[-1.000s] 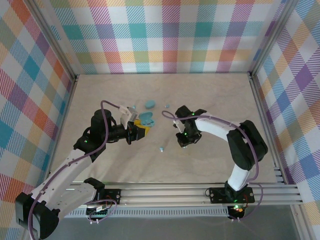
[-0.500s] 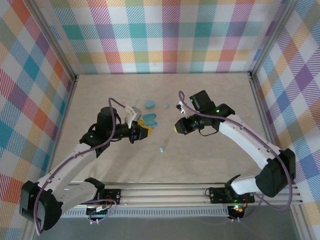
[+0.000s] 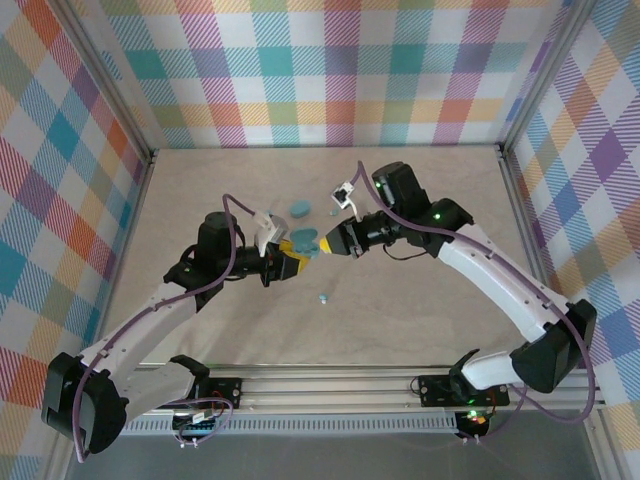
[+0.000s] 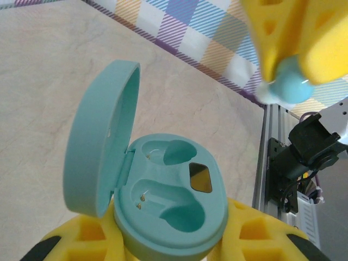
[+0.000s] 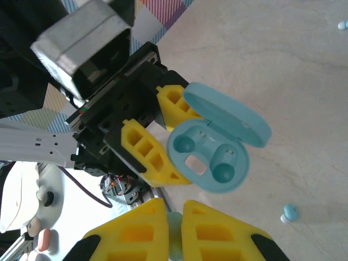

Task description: Insert wireless bluetooth earbuds into charging case

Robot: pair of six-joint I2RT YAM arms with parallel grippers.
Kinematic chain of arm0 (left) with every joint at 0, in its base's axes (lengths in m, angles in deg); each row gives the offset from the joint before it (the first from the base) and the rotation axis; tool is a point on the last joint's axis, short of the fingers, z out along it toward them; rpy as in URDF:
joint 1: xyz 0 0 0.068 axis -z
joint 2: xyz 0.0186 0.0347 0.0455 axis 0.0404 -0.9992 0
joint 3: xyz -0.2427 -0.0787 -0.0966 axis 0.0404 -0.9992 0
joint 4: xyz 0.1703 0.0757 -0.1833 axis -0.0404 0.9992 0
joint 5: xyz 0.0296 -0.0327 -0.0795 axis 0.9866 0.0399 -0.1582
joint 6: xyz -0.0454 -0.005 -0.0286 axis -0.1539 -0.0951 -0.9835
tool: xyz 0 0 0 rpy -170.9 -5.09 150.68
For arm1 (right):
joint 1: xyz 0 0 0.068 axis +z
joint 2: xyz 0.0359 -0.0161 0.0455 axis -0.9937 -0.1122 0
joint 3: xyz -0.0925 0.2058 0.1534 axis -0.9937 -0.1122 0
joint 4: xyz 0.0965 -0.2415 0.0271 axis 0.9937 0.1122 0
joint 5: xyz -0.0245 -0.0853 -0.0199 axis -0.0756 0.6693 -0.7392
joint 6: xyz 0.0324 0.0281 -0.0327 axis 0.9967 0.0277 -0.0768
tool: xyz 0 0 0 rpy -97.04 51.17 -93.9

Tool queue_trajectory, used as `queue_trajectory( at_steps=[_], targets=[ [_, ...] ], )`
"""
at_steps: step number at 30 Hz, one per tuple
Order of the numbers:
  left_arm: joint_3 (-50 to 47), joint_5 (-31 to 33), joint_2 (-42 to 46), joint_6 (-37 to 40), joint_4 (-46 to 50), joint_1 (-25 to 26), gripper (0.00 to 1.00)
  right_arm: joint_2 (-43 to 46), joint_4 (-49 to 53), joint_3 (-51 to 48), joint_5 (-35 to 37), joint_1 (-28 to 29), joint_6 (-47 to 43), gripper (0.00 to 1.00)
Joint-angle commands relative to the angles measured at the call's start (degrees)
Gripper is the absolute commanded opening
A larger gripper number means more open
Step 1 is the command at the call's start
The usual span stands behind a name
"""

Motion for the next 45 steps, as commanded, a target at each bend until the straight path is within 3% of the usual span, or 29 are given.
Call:
queue_trajectory(
  at_steps=[1,26,38,45],
  targets=[
    [0.0,-2.9,0.2,1.7,-4.2,-0.3,0.0,-1.5,-2.6,1.2,-2.7,0.7,1.8,0.09],
    [-1.0,-6.2,1.7,1.1,-5.1,0.1,0.0,-5.3,-4.8,1.6,-1.8,1.8,0.7,0.09],
    [-0.6,-6.6,1.8,1.5,-5.2,0.3,0.0,-7.8,-2.4,4.1,-4.1,1.8,-0.1,0.1],
    [-0.4,-7.2,1.8,1.3,-5.2,0.3,0.0,-8.9,4.3,4.2,-4.0,1.8,-4.1,0.15]
  ],
)
